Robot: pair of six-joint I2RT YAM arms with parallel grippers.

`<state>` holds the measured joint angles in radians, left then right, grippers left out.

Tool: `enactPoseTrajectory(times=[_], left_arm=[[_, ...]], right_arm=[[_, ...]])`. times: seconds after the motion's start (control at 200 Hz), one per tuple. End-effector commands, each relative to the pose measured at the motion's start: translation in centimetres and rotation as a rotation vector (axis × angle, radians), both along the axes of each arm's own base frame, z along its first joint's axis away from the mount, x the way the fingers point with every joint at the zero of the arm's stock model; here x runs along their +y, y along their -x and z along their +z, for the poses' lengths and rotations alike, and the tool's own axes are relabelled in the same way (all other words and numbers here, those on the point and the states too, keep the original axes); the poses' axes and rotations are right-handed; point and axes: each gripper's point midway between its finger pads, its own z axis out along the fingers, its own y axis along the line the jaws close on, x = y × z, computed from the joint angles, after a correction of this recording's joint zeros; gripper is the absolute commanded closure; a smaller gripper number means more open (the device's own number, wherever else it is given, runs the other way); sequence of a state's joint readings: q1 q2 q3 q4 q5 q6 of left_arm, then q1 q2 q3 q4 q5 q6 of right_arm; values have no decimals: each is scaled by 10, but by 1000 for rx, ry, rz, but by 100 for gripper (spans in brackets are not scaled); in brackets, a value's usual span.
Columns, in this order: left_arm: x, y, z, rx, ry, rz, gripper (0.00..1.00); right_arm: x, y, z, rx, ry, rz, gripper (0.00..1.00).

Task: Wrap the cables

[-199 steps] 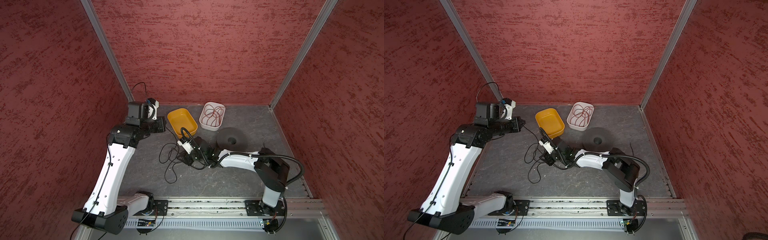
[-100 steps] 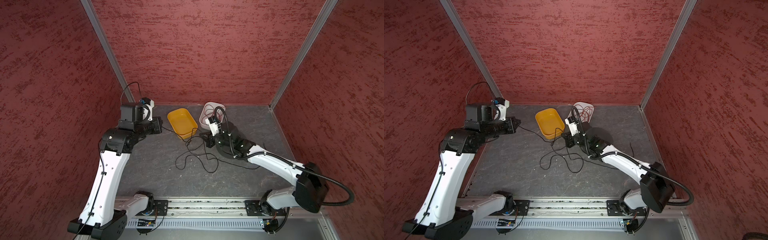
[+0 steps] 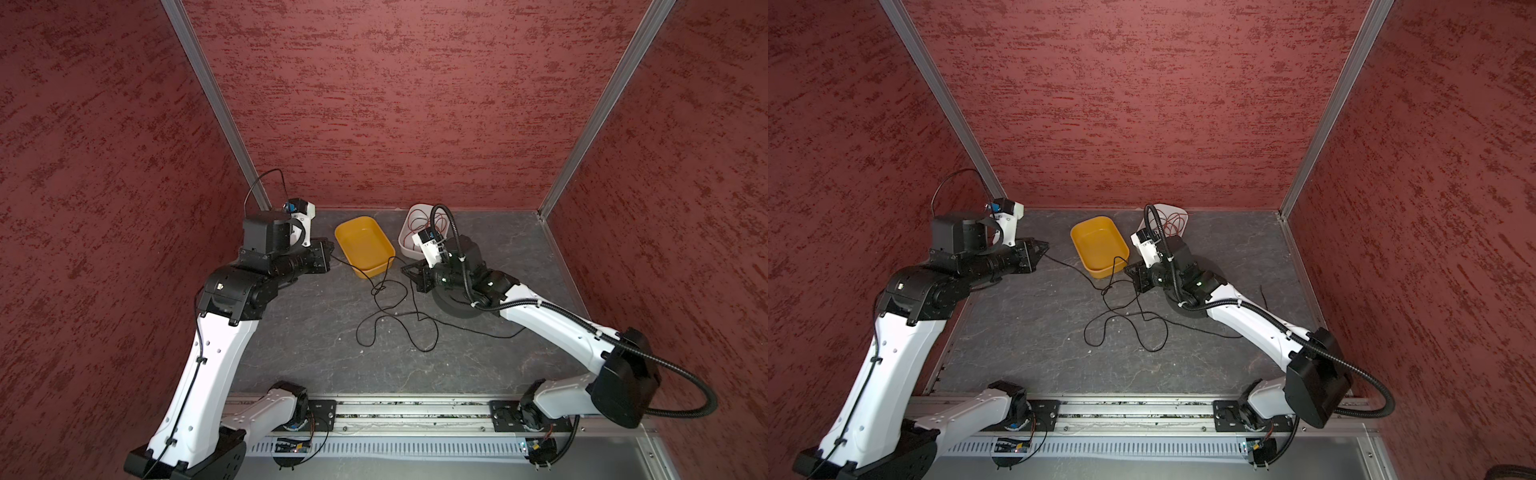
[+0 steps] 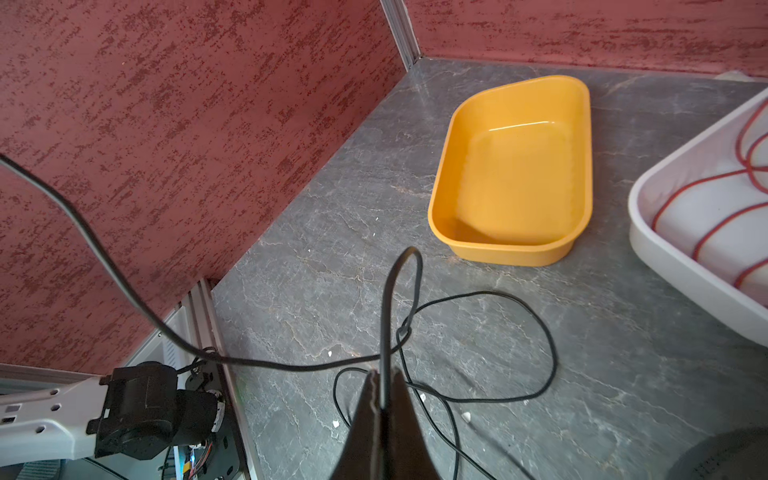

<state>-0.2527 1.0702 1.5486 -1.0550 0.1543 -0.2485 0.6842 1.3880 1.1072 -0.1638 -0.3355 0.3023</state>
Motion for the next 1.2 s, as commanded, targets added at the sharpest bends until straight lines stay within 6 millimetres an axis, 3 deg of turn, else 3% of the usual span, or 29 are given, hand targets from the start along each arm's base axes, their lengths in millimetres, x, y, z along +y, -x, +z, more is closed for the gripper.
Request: enactPoseTrajectory(times=[0.0,0.07,0.25,0.506,0.741,0.782,0.962,1.102,1.197], left_arm=[[28,6,14,-35,-51,96,99],[45,10,25,-60,-77,160,99],[113,18,43,-72,-323,448,99],[143,17,46,-39,-421,586,99],[172,27,60,-40,-501,727,99],[175,29,63,-44,-506,742,98],[167,32,70,-88,-450,708,98],[148,27,67,-122,-362,616,97],[140,22,58,-114,-333,576,97]], right_arm=[[-39,-12,43,-79,-14,-141,100],[-66,-18,49,-73,-10,-227,100],[-147,-27,55,-62,21,-460,100],[-262,-32,64,-14,16,-776,100],[-365,-19,71,-7,51,-1095,100],[-376,-16,74,-13,49,-1136,100],[-360,-16,79,-39,-7,-1042,100],[-309,-13,85,-81,-109,-746,98],[-290,-6,83,-78,-134,-660,98]])
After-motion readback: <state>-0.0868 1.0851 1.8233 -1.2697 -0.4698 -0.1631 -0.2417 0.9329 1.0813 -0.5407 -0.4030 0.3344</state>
